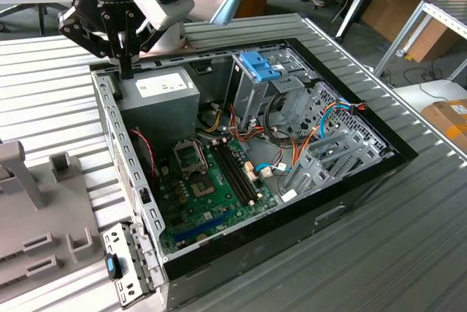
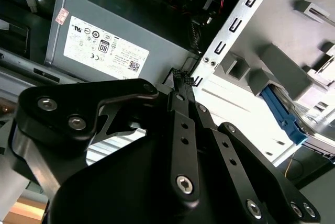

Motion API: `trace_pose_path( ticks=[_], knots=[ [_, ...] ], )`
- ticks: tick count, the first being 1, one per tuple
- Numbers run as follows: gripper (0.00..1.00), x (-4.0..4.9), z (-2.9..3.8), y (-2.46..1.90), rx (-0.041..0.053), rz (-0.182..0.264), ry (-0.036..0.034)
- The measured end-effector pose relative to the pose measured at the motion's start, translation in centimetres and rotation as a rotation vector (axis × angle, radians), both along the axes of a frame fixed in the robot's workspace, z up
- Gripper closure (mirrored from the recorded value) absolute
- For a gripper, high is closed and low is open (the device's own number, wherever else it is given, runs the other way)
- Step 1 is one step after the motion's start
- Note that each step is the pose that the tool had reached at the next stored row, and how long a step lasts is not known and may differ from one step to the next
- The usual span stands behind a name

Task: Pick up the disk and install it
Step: 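Reach for the disk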

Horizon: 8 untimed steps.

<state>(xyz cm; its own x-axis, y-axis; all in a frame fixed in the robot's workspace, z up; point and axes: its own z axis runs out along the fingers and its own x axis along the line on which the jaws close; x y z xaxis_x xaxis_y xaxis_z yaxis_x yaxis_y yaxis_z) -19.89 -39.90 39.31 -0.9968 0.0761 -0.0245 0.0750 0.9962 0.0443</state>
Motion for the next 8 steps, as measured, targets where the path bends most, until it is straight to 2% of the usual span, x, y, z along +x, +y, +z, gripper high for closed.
trace_pose_path(
  ticks=[8],
  knots=[
    [0.89,-1.03,-0.01,0.0,0.0,0.0,0.0]
  ],
)
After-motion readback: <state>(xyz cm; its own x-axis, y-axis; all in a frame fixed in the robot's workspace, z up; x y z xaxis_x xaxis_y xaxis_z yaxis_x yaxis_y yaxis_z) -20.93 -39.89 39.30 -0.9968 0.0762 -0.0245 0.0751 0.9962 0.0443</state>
